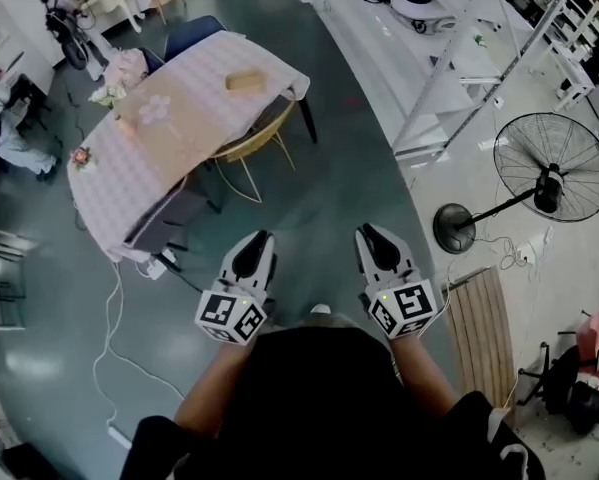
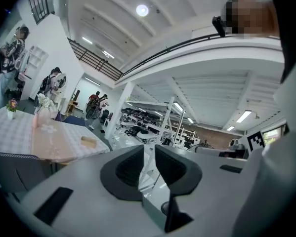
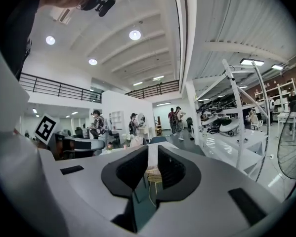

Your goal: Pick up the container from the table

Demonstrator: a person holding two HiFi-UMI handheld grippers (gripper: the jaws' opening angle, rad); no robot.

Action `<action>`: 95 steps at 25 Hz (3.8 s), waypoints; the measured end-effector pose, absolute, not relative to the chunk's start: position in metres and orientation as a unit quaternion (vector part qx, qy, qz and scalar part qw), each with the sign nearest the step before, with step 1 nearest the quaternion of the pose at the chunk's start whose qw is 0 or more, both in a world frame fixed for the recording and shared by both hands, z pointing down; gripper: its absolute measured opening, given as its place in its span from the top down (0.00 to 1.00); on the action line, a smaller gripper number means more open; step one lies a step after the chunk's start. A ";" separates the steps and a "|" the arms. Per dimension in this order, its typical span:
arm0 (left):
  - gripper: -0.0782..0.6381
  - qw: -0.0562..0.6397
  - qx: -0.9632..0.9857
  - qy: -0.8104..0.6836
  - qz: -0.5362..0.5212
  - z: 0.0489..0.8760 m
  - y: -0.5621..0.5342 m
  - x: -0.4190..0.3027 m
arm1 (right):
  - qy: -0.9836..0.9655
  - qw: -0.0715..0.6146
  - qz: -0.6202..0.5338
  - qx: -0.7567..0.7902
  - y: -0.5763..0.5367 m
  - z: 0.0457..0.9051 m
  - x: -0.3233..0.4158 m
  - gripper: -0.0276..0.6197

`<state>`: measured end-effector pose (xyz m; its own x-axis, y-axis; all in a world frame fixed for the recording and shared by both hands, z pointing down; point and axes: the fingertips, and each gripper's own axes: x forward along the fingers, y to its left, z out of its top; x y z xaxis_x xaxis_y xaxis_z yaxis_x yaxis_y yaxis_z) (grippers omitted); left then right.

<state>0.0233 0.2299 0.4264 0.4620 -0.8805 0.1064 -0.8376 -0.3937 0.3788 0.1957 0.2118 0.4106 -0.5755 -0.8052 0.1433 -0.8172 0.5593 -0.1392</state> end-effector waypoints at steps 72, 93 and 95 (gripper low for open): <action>0.78 0.506 0.613 -0.589 0.147 0.837 -0.432 -0.263 | -0.832 0.160 0.237 0.476 -0.257 0.511 0.037 0.73; 0.86 0.436 0.652 -0.607 0.128 0.721 -0.405 -0.241 | -0.861 0.104 0.161 0.471 -0.271 0.456 0.046 0.96; 0.86 0.430 0.655 -0.608 0.129 0.715 -0.407 -0.238 | -0.863 0.095 0.156 0.470 -0.274 0.451 0.044 0.96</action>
<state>-0.2384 -0.4070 0.7146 0.2285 -0.6852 0.6916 -0.9067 0.1089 0.4075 0.0443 -0.2737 0.4507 -0.5396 -0.7821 0.3119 -0.8418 0.5089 -0.1803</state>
